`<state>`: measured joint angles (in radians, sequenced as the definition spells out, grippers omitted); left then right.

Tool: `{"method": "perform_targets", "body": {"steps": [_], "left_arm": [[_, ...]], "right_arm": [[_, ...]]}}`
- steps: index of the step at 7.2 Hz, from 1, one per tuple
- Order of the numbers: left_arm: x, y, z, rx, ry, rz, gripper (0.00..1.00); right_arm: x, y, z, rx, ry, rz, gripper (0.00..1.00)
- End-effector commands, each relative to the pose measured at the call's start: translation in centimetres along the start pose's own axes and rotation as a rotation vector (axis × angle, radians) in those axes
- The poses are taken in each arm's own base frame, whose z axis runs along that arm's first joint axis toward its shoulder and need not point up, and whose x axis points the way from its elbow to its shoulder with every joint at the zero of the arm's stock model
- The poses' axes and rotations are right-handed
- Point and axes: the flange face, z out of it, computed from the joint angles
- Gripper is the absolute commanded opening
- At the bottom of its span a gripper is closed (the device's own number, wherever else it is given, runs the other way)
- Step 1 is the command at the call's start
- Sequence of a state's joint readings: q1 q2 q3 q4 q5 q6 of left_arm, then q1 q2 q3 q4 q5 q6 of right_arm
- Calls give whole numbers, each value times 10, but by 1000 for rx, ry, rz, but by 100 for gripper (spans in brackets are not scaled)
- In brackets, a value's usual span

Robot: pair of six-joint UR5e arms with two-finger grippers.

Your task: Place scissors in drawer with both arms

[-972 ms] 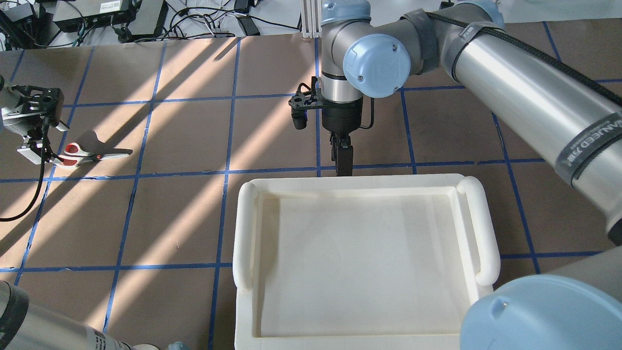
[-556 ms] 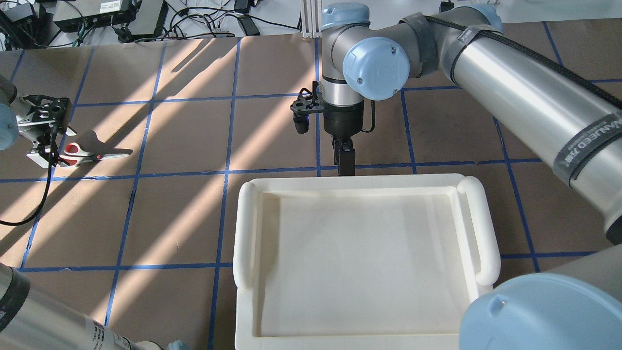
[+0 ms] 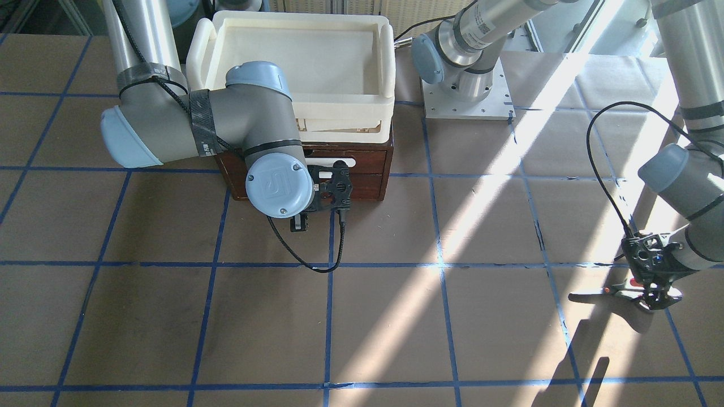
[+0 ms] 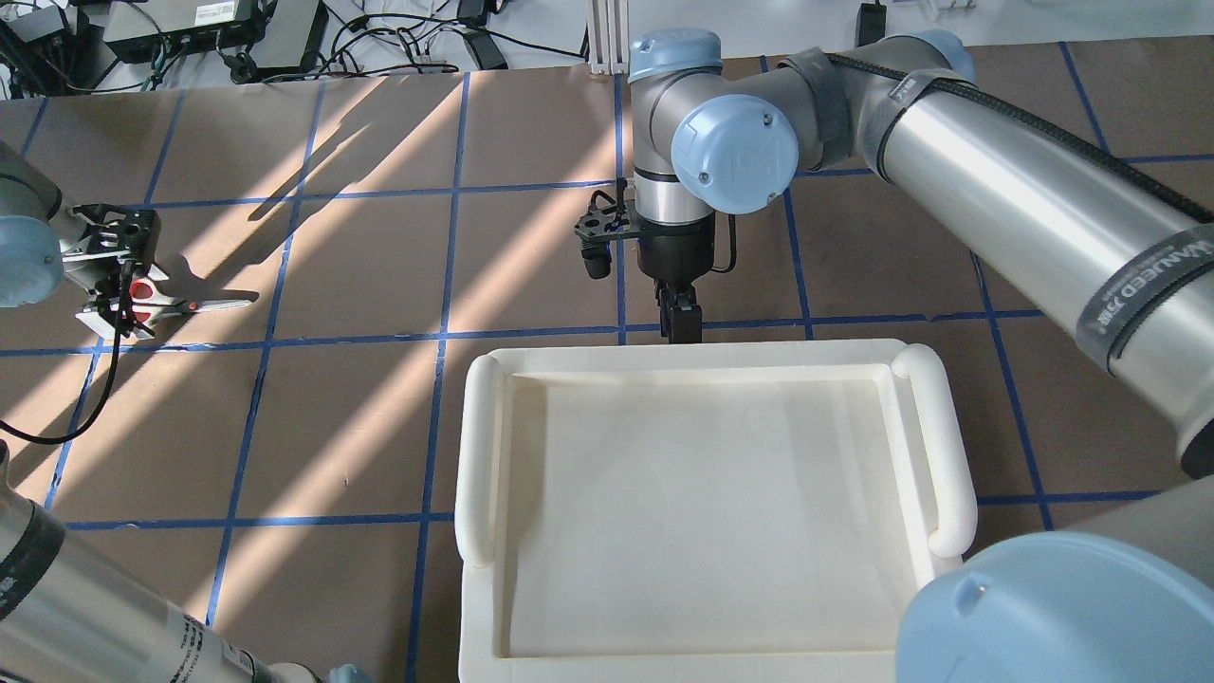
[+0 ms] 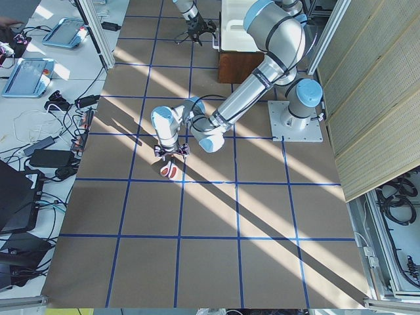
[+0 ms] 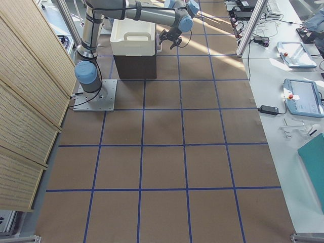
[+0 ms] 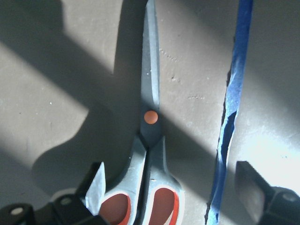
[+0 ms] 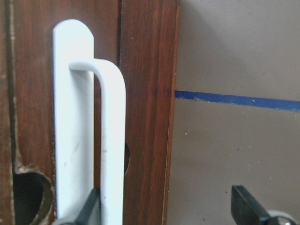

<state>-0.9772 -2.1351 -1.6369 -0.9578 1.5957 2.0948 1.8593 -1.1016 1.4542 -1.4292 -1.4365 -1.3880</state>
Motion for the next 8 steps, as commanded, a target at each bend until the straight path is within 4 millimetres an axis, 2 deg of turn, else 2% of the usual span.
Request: {"method": "perform_targets", "body": {"steps": [1,3,5,6,7,8], "left_arm": [[-3,1,16,6,10,5,97],[-4,2,24,7,11,-1,97],[-6,3,27,0,-4,5,97],[-7,3,28,1,-5,10,89],[-7,3,28,0,-6,28,47],[-7,2,28,6,-9,37,21]], "right_arm": [[2,-1,-3,5,29,-1,76],[8,0,-18,-22,85,-12,69],[23,1,-42,-25,137,-15,68],[35,1,-47,-22,148,-13,68],[47,0,-48,-20,154,-14,68],[56,-2,-47,-16,179,-18,68]]}}
